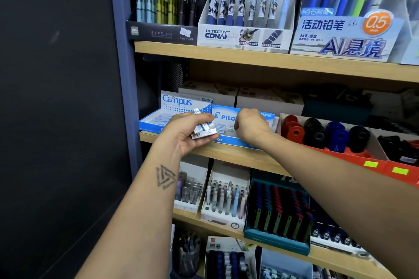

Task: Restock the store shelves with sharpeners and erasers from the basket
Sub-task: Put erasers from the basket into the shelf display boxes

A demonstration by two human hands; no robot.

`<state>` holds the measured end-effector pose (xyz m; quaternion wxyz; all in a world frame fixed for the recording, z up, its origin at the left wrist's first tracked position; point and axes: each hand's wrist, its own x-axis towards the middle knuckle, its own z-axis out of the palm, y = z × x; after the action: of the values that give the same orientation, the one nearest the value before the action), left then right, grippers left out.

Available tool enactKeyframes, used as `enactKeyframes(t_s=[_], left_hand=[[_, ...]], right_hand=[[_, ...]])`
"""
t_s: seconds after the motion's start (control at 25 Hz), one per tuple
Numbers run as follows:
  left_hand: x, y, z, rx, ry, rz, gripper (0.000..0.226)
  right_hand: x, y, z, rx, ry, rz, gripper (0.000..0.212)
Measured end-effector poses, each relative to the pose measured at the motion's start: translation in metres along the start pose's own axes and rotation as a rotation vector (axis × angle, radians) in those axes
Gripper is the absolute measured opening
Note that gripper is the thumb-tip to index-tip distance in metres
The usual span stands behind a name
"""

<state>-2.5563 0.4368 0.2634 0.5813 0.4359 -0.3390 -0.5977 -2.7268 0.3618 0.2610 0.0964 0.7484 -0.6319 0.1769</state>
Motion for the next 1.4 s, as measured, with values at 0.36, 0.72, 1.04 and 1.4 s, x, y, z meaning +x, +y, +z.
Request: enactKeyframes(t_s=[0.36, 0.72, 1.04, 1.4], left_hand=[[0.015, -0.003, 0.004, -0.152, 0.154, 0.111, 0.038], [0.014, 0.013, -0.012, -0.225, 0.199, 0.073, 0.029], [0.003, 0.020, -0.035, -0.205, 0.132, -0.052, 0.009], [-0.003, 0.024, -0.047, -0.288, 0.167, -0.018, 0.006]], right_hand=[[-0.016, -0.018, -0.036, 1.016, -0.414, -0.302, 0.032], [-0.015, -0.030, -0.022, 1.297, -0.356, -0.303, 0.022], [-0.017, -0.058, -0.015, 1.634, -0.408, -0.080, 0.012], [-0.005, -0.061, -0.014, 1.737, -0.357, 0.130, 0.005]])
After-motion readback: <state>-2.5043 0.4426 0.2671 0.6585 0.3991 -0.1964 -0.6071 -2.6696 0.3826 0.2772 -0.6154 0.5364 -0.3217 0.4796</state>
